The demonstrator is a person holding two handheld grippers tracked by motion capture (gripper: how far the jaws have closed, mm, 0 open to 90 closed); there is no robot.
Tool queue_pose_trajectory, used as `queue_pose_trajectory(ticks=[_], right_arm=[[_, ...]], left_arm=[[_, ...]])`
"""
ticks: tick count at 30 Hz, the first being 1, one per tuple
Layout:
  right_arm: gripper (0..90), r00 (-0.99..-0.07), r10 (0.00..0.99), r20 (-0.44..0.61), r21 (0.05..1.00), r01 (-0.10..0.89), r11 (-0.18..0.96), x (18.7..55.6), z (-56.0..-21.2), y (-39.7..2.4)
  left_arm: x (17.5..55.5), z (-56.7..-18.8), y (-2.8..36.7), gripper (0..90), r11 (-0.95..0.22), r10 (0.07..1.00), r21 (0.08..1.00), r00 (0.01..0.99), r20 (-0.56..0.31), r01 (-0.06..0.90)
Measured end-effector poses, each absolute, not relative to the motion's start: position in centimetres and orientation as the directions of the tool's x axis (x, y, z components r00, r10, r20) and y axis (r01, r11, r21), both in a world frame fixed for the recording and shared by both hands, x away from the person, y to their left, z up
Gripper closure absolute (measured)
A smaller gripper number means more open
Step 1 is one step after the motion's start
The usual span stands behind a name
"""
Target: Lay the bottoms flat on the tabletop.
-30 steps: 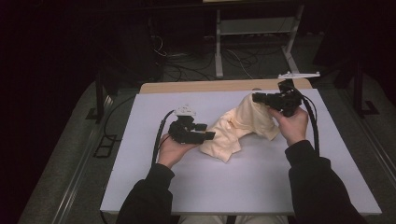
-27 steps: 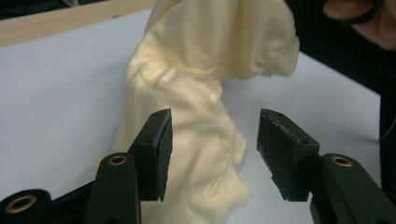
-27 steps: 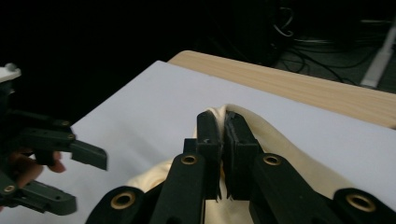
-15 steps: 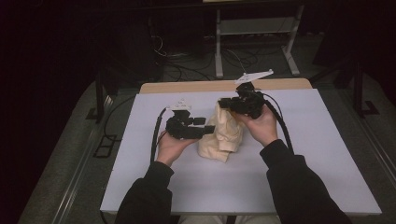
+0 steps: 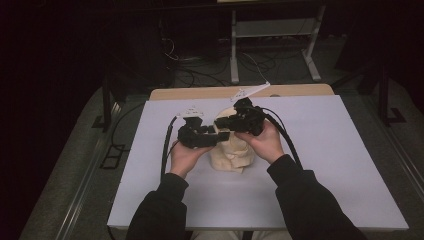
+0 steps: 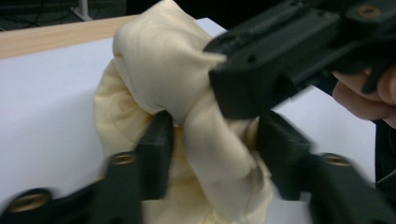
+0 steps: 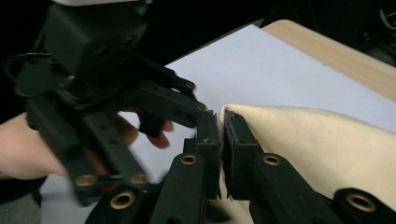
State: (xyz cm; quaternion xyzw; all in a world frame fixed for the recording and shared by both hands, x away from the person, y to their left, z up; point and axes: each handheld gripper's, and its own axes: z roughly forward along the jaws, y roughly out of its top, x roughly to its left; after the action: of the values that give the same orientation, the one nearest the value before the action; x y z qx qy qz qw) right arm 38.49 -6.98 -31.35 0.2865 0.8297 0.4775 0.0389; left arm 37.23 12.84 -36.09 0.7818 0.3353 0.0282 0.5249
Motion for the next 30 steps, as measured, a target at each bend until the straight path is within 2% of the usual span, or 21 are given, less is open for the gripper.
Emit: queue_pose_trajectory(ticks=[1,3,5,7,10,13,18,20,22,26,30], right_arm=[[84.7,-0.833,0.513,0.209,0.815,0.438,0.380,38.5,-31.3,-7.0],[84.2,-0.839,0.503,0.205,0.809,0.435,0.395,38.4,-31.6,-6.7],[83.1,-0.837,0.505,0.210,0.805,0.441,0.397,38.4,-31.8,-6.7],[77.7,-0.833,0.501,0.233,0.807,0.453,0.379,38.6,-32.0,-7.1],[64.1,-0.817,0.532,0.222,0.820,0.452,0.351,38.7,-31.8,-7.9],[56.4,-0.788,0.585,0.189,0.836,0.442,0.325,38.9,-31.6,-9.2],[38.3,-0.727,0.657,0.202,0.846,0.467,0.257,39.6,-31.8,-11.5],[35.0,-0.696,0.687,0.208,0.842,0.485,0.237,39.9,-32.1,-12.3],[27.7,-0.671,0.707,0.223,0.831,0.510,0.222,40.3,-32.6,-13.1],[20.3,-0.626,0.737,0.256,0.811,0.554,0.189,41.0,-33.5,-14.3],[16.8,-0.589,0.747,0.309,0.795,0.591,0.137,41.7,-34.2,-15.4]], left_arm=[[37.3,-36.2,12.8,50.8,-0.226,0.552,0.837,0.773,-0.311,0.498],[37.3,-36.4,12.7,65.1,-0.236,0.573,0.829,0.762,-0.302,0.506],[37.4,-36.6,12.8,75.7,-0.236,0.579,0.818,0.751,-0.316,0.525],[37.3,-36.7,13.0,79.7,-0.234,0.595,0.820,0.744,-0.304,0.522],[37.3,-36.9,13.6,80.6,-0.228,0.603,0.819,0.737,-0.306,0.527],[37.2,-37.0,14.2,80.6,-0.242,0.605,0.816,0.739,-0.297,0.526],[36.6,-37.5,15.4,80.6,-0.238,0.607,0.816,0.737,-0.298,0.526],[36.4,-37.8,15.8,80.7,-0.228,0.610,0.816,0.731,-0.305,0.531],[36.2,-38.0,16.3,80.7,-0.236,0.611,0.815,0.733,-0.299,0.529],[35.7,-38.4,17.0,80.7,-0.251,0.616,0.813,0.734,-0.285,0.526],[35.1,-38.8,17.8,80.7,-0.245,0.613,0.815,0.735,-0.289,0.526]])
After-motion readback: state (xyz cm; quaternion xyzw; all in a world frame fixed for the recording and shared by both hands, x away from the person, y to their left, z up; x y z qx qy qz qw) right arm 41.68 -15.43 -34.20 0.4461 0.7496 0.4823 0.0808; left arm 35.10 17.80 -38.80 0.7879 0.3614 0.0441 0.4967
